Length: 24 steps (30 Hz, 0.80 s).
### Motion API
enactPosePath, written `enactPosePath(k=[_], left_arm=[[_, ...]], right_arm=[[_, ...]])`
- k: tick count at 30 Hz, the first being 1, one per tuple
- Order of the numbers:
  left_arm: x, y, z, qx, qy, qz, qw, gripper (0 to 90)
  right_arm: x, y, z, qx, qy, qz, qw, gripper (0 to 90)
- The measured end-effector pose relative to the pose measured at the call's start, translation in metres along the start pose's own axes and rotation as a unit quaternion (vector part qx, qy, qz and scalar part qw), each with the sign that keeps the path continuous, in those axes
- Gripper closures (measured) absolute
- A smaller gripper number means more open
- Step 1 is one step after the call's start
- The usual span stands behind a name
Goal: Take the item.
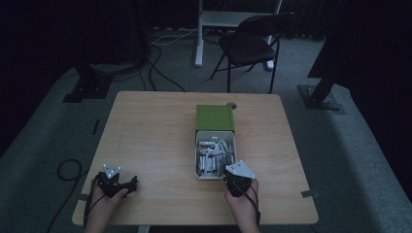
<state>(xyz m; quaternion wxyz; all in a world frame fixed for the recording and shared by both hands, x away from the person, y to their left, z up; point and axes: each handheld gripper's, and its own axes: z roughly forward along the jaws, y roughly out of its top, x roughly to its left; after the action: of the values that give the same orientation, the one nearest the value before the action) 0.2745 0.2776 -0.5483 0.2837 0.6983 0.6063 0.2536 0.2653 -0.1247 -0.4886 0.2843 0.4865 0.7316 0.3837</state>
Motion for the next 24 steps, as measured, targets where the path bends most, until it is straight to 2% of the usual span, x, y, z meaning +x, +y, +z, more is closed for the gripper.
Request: enactPosePath(k=[7, 12, 24], left_arm=[[0.0, 0.0, 0.0, 0.0, 0.0, 0.0, 1.0, 10.0], [0.0, 0.0, 0.0, 0.0, 0.0, 0.0, 1.0, 10.0], [0.0, 0.0, 0.0, 0.001, 0.0, 0.001, 1.0, 10.0]], right_arm=[[-0.002, 0.008, -0.011, -0.019, 0.008, 0.008, 0.9998, 90.0], [-0.002, 0.013, -0.016, -0.027, 0.023, 0.016, 0.9993, 90.0], [-0.005, 0.027, -0.03, -0.055, 0.029, 0.015, 0.998, 90.0]])
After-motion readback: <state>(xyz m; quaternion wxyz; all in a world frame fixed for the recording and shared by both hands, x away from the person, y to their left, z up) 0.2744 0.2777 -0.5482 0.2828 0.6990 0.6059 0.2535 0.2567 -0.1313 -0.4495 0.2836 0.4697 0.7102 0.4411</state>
